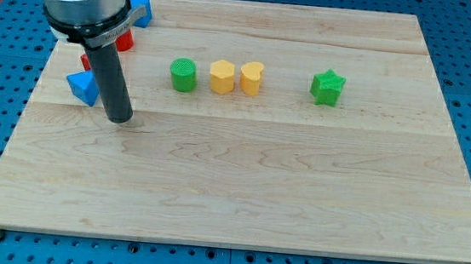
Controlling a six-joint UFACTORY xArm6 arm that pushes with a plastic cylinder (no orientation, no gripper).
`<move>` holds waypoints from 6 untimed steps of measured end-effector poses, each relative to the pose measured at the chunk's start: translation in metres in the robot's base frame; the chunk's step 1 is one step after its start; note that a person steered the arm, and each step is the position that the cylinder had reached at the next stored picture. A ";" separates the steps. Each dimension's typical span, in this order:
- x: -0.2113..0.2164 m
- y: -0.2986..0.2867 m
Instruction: Push blue cube into yellow blocks
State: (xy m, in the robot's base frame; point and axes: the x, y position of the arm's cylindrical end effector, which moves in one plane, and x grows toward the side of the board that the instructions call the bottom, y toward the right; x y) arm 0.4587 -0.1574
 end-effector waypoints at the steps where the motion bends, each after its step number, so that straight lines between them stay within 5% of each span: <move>1: 0.003 0.006; 2: 0.058 0.045; 3: 0.104 -0.060; 4: 0.102 -0.147; 6: 0.085 -0.146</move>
State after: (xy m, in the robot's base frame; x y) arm 0.5439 -0.3038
